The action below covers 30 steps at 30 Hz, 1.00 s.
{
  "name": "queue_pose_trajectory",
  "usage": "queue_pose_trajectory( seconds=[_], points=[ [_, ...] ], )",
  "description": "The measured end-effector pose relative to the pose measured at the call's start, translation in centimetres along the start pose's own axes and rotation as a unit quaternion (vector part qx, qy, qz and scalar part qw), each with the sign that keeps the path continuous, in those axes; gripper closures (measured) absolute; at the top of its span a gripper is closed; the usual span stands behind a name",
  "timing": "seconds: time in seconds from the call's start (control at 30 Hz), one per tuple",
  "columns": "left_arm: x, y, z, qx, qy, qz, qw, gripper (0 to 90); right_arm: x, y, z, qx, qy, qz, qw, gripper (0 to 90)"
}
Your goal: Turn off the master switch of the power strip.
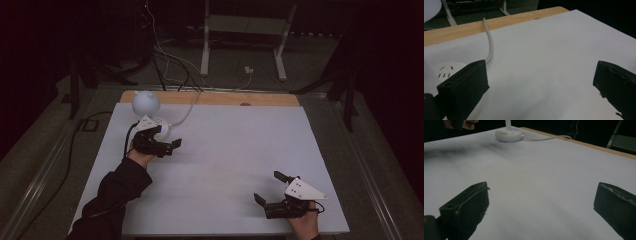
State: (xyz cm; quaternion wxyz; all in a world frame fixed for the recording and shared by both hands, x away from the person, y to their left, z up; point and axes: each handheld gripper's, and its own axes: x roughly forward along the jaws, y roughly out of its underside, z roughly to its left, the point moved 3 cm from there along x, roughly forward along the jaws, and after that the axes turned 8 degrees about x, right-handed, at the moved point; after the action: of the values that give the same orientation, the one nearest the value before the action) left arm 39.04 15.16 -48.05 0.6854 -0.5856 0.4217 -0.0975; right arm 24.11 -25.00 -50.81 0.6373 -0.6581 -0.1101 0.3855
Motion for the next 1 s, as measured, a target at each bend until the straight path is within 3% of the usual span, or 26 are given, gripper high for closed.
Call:
queue_pose_trajectory(
  seconds=[0.07,0.2,0.33,0.5,0.6,0.7,0.77,1.0],
  points=[
    [0.4,0.0,0.4,0.001,-0.022,-0.001,0.9998,0.3,0.0,0.0,0.0,0.001,0.000,0.000,1.0000,0.1],
    [0.9,0.1,0.6,-0.003,-0.022,-0.001,0.9998,0.4,0.0,0.0,0.0,0.002,-0.001,0.001,1.0000,0.1],
    [1.7,0.6,1.0,-0.026,-0.019,0.018,0.9993,0.4,0.0,0.0,0.0,0.003,-0.001,0.000,1.0000,0.1],
    [2.3,1.0,1.5,-0.017,-0.064,0.033,0.9973,0.4,0.0,0.0,0.0,0.003,-0.002,0.000,1.0000,0.1],
    [2.4,1.0,1.8,-0.015,-0.070,0.032,0.9969,0.6,0.0,0.1,0.0,0.002,-0.003,0.001,1.0000,0.1],
    [2.5,1.1,2.3,-0.019,-0.099,0.039,0.9941,5.2,0.0,0.0,0.0,0.003,-0.004,0.001,1.0000,0.1],
    [2.7,1.2,2.5,-0.025,-0.107,0.043,0.9930,12.3,0.0,0.1,0.0,0.003,-0.005,0.002,1.0000,0.1],
    [3.0,1.3,3.0,-0.005,-0.145,0.047,0.9883,31.6,0.0,0.1,0.0,0.003,-0.004,0.002,1.0000,0.1]
  ],
)
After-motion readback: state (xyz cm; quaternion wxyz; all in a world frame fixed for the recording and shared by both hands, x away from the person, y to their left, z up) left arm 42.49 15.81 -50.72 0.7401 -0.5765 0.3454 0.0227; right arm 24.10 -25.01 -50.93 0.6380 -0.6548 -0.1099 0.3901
